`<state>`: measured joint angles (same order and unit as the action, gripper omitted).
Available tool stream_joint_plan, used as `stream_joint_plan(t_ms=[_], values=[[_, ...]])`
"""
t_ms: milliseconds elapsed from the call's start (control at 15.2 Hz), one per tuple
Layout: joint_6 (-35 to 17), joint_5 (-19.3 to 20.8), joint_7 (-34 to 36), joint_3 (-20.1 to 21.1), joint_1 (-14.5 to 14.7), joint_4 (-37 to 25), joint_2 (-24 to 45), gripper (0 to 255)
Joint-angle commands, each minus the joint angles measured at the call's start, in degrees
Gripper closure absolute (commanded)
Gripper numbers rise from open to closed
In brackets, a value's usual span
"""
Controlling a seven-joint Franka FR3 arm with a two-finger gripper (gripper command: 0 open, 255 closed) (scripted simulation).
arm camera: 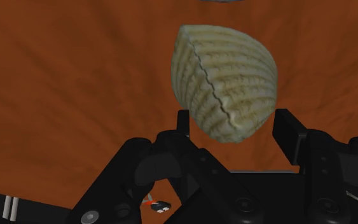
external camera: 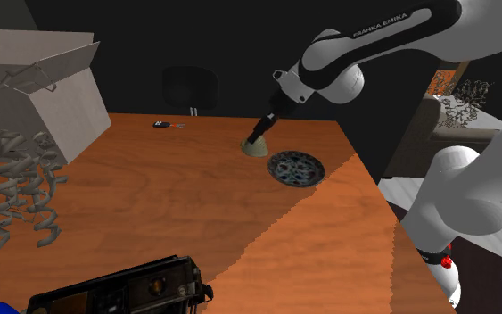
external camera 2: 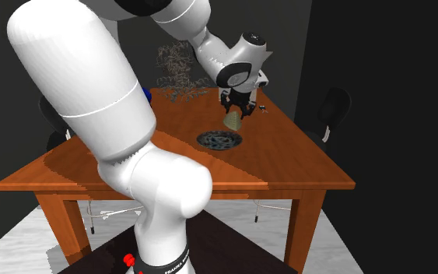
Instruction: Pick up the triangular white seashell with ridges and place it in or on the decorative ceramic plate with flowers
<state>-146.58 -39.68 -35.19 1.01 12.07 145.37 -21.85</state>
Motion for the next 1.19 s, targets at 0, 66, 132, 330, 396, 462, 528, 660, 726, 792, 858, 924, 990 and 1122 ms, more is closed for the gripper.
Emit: stream_joint_plan(t_ms=[0,66,132,330,396,462,528,660,726,792,858,924,990,1122], values=[[1.6,1.3,1.3,0.1,-0.6,-0.8,-0.9,255],[2.3,1.8,1.9,0.2,-0.9,-1.2,-1.3,255],[3.0,2.4,2.5,0.3,-1.1,-1.6,-1.6,255],[5.2,3.8,4.2,0.6,-1.8,-3.0,-2.6,255],[5.9,4.3,4.7,0.6,-2.0,-3.5,-2.9,255],[6.6,4.7,5.2,0.7,-2.2,-4.0,-3.2,255],[7.4,5.1,5.7,0.7,-2.4,-4.5,-3.4,255],[8.8,5.9,6.7,0.8,-2.7,-5.6,-3.9,255],[9.4,6.2,7.1,0.8,-2.8,-6.0,-4.1,255],[10.3,6.6,7.4,0.8,-3.1,-4.4,-6.6,255],[11.3,6.9,7.8,0.7,-3.3,-2.9,-9.2,255],[12.4,7.3,8.2,0.7,-3.6,-1.4,-11.8,255],[13.7,7.7,8.7,0.6,-3.9,0.0,-14.4,255],[16.4,8.6,9.6,0.4,-4.6,2.6,-19.7,255]])
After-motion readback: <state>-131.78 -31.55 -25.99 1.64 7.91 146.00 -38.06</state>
